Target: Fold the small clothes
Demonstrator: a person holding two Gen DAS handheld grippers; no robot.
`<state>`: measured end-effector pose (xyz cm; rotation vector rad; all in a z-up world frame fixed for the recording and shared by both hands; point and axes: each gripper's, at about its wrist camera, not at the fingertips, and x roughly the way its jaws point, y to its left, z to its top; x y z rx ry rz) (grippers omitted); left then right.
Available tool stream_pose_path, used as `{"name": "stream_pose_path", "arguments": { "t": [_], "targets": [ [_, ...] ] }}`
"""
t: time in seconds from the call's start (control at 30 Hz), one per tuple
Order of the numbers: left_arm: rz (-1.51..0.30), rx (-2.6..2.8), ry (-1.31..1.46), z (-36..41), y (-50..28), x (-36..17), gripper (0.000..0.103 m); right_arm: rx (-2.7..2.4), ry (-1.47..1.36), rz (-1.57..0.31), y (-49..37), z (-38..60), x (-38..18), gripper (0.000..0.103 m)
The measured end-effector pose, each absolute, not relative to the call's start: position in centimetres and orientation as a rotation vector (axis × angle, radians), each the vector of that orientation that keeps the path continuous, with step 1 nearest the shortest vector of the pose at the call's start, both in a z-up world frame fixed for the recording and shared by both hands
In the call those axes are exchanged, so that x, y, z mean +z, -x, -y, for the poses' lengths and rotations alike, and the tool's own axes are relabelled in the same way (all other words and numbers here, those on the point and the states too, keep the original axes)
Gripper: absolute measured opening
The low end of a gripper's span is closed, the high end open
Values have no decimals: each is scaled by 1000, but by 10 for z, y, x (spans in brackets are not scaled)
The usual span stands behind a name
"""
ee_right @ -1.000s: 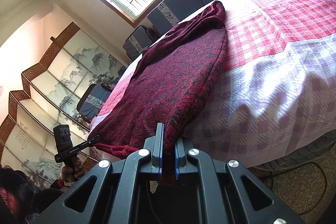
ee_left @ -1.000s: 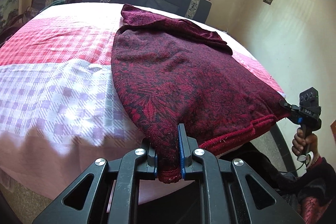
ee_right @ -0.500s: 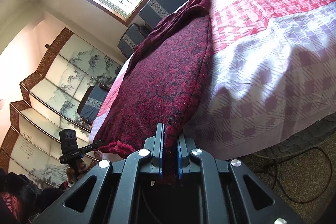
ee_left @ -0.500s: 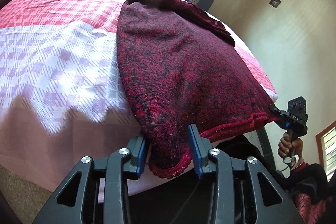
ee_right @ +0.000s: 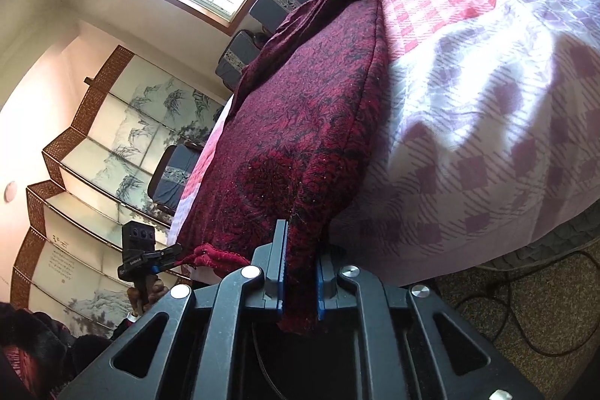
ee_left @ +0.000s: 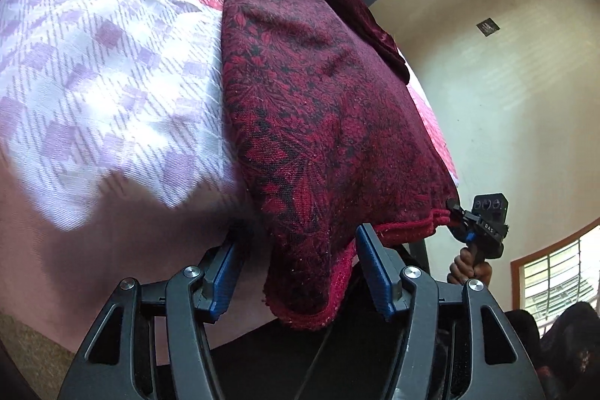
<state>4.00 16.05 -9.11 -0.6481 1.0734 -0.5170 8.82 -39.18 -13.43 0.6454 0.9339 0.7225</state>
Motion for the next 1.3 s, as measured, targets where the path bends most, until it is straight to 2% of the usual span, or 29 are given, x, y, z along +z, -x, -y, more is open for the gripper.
{"name": "stream_pose_path", "arguments": {
  "t": [0.2,0.23,0.27,0.3,0.57,0.7,1.0,1.3],
  "targets": [
    [-1058,-520,704,-150,-46,-100,59,765,-728,-830,-84,408,-111,10],
    [-1053,-510,670,-148,-44,-98,45,751,-718,-839,-85,410,-112,10],
    [-1053,-501,634,-145,-42,-95,24,745,-713,-854,-86,411,-114,10],
    [-1055,-494,610,-145,-40,-93,20,748,-718,-865,-87,412,-117,10],
    [-988,-442,470,-133,-31,-65,16,720,-781,-919,-95,411,-134,16],
    [-937,-426,453,-131,-28,-43,16,695,-739,-947,-95,408,-135,9],
    [-748,-432,519,-150,-30,11,15,785,-825,-793,-104,414,-79,8],
    [-677,-393,518,-164,-59,47,15,800,-833,-718,-138,409,-37,8]
  ]
}}
